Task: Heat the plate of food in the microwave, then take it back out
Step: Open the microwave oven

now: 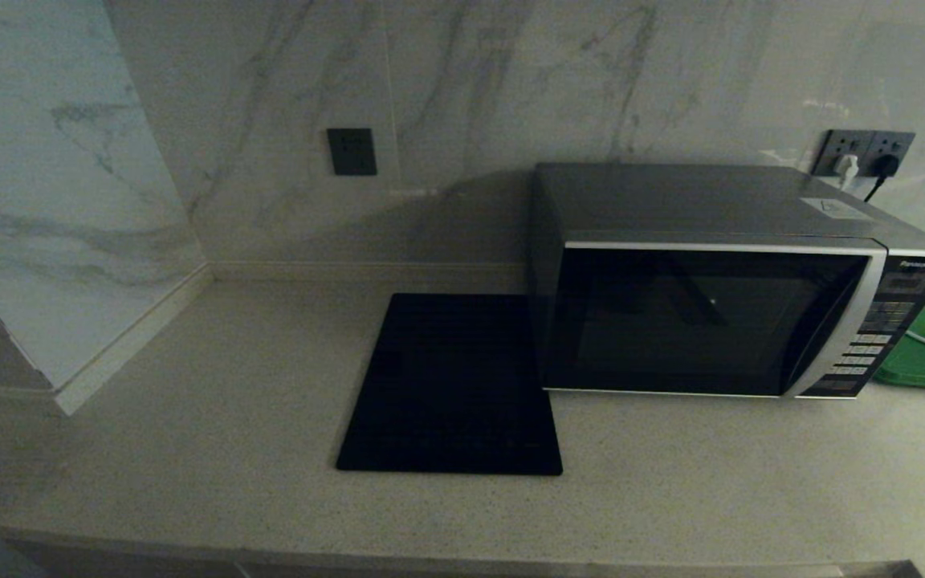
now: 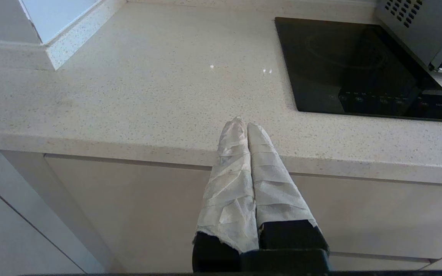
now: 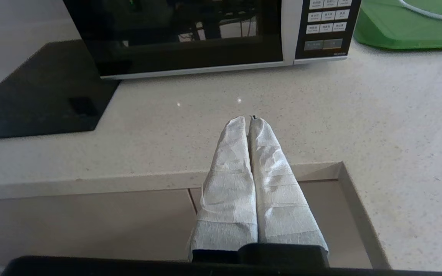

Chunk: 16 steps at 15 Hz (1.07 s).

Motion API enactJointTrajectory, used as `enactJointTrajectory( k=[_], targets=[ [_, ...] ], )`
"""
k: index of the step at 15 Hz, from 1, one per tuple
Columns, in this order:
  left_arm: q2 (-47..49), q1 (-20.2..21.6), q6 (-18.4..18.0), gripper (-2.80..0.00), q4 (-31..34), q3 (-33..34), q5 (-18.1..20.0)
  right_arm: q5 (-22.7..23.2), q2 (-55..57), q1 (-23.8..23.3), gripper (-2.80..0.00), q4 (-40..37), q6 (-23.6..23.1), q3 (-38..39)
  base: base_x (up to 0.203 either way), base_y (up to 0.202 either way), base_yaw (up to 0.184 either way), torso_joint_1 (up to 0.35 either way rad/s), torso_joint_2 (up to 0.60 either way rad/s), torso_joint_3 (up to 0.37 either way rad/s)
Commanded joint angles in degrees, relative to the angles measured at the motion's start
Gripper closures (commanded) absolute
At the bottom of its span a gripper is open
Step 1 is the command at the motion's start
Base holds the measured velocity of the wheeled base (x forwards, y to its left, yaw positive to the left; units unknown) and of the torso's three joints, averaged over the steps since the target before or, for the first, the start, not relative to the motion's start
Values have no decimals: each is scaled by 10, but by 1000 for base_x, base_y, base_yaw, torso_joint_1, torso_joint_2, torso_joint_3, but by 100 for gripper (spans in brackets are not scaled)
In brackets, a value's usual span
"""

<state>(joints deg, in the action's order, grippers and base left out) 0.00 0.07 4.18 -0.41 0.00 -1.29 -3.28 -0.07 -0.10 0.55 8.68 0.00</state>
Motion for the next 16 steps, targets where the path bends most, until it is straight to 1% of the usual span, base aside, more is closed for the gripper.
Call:
enactJointTrajectory(
  k=[1,2,3,5,8,10,11,12,14,16],
  targets=[
    [0,0,0,0,0,0,0,-1,1,0,0,3,14,1,0,0,0,0,0,0],
    [1,0,0,0,0,0,0,-3,1,0,0,12,15,-10,0,0,0,0,0,0],
    [0,0,0,0,0,0,0,-4,4,0,0,11,17,-44,0,0,0,0,0,0],
    [0,0,0,0,0,0,0,-3,39,0,0,-22,29,-147,0,0,0,0,0,0],
    [1,0,0,0,0,0,0,-2,154,0,0,-66,86,-331,0,0,0,0,0,0],
    [0,0,0,0,0,0,0,-3,222,-1,0,-83,107,-409,0,0,0,0,0,0],
    [0,0,0,0,0,0,0,-8,253,-2,0,-87,110,-429,0,0,0,0,0,0],
    [1,0,0,0,0,0,0,-25,286,-8,0,-89,108,-445,0,0,0,0,0,0],
    [0,0,0,0,0,0,0,-80,357,-20,0,-91,97,-482,0,0,0,0,0,0],
    [1,0,0,0,0,0,0,-149,426,-24,0,-92,80,-527,0,0,0,0,0,0]
  ],
)
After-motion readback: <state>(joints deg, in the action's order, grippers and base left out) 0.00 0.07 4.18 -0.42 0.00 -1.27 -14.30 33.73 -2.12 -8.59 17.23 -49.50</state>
